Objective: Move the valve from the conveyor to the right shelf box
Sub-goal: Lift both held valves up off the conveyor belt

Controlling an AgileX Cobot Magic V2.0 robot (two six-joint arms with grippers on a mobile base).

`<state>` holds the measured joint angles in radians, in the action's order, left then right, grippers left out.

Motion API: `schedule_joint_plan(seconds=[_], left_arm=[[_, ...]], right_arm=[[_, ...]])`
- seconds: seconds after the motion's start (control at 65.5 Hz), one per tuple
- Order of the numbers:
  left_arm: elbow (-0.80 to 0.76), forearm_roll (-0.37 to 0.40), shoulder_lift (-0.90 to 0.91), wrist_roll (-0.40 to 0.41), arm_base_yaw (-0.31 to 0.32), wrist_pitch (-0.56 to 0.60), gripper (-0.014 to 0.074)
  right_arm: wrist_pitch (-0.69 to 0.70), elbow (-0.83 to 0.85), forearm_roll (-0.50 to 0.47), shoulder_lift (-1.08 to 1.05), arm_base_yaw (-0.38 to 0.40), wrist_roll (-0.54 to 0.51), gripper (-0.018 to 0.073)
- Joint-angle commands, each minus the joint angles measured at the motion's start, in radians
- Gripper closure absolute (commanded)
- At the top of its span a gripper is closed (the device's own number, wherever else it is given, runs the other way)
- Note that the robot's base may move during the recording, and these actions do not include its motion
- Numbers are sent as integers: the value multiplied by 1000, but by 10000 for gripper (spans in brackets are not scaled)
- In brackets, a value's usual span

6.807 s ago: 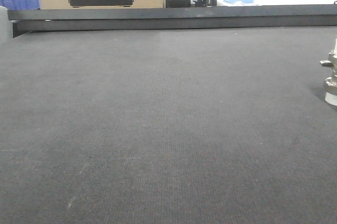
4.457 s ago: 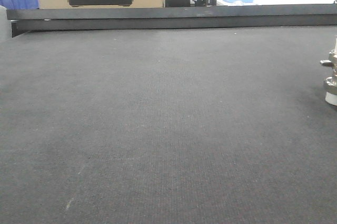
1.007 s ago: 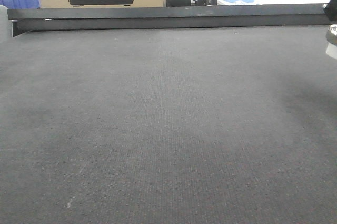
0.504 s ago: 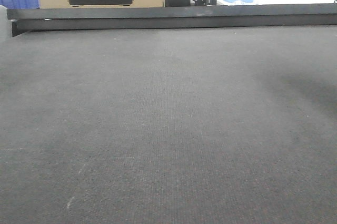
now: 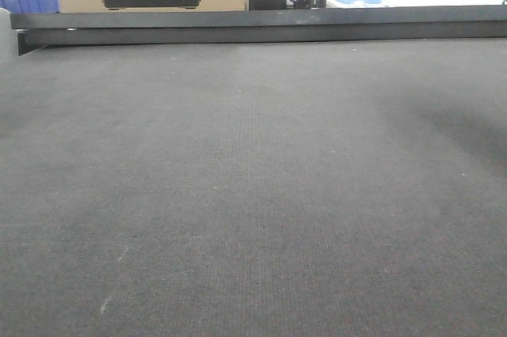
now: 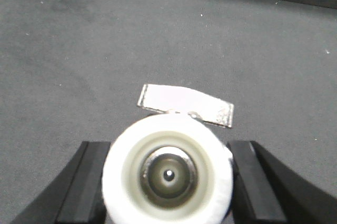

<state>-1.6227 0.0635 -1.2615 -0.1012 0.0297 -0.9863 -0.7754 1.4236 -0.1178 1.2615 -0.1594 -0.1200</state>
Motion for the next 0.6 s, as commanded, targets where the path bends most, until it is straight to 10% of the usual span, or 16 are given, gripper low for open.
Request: schedule_joint_plan(seconds=[0.0,0.58], left_arm=[[-8,2,7,9,5,53,707],[-8,1,7,9,5,63,707]], right_arm=[[72,17,8,-16,1,-3,712],[74,17,8,-16,1,-3,712]])
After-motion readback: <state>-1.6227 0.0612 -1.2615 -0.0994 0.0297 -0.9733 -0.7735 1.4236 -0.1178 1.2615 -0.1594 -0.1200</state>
